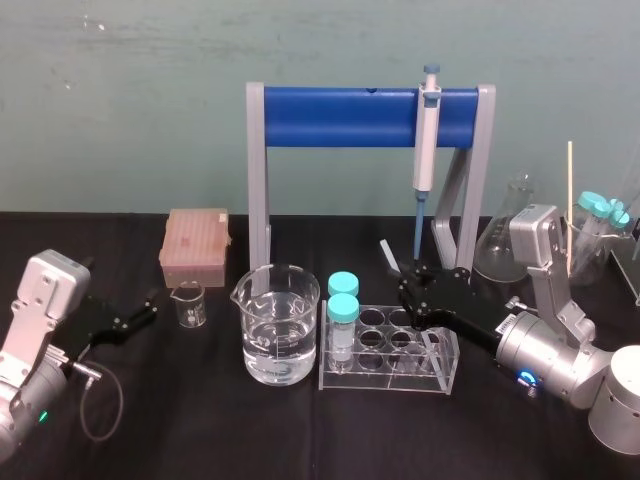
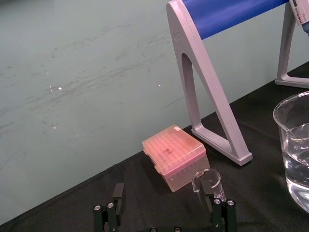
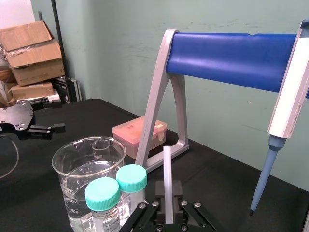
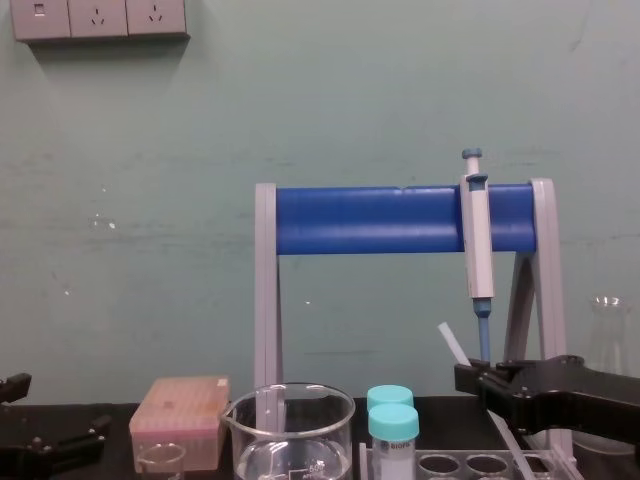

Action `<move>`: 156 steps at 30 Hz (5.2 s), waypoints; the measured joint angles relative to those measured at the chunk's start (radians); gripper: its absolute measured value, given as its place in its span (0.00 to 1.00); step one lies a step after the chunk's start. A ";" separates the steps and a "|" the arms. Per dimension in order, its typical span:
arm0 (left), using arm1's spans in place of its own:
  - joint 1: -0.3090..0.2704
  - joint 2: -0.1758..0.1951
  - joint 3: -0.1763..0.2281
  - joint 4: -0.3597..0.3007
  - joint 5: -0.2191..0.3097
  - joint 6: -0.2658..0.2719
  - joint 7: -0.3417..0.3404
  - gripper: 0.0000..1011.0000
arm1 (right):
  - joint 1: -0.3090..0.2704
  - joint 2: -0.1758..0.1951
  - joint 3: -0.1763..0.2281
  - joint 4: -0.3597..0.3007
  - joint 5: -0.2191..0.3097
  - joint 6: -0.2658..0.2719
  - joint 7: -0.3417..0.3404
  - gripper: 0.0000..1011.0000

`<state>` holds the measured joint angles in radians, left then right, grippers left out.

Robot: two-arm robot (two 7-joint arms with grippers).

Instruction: Pick up the stirring rod with one hand, then place it down.

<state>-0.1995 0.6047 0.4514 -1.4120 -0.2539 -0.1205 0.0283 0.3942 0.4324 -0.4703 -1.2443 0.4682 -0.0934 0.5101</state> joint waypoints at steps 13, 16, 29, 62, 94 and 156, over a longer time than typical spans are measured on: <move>0.000 0.000 0.000 0.000 0.000 0.000 0.000 0.99 | -0.002 -0.003 0.009 0.000 -0.006 -0.007 -0.002 0.07; 0.000 0.000 0.000 0.000 0.000 0.000 0.000 0.99 | -0.006 -0.006 0.019 -0.004 -0.013 -0.020 -0.006 0.07; 0.000 0.000 0.000 0.000 0.000 0.000 0.000 0.99 | -0.019 -0.048 0.111 -0.086 -0.045 -0.219 -0.049 0.07; 0.000 0.000 0.000 0.000 0.000 0.000 0.000 0.99 | -0.058 -0.137 0.201 -0.037 -0.057 -0.439 -0.043 0.07; 0.000 0.000 0.000 0.000 0.000 0.000 0.000 0.99 | -0.056 -0.135 0.198 -0.039 -0.053 -0.441 -0.040 0.07; 0.000 0.000 0.000 0.000 0.000 0.000 0.000 0.99 | -0.056 -0.134 0.199 -0.041 -0.051 -0.432 -0.025 0.07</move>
<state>-0.1995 0.6047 0.4514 -1.4120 -0.2539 -0.1205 0.0283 0.3382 0.2987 -0.2711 -1.2852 0.4170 -0.5250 0.4848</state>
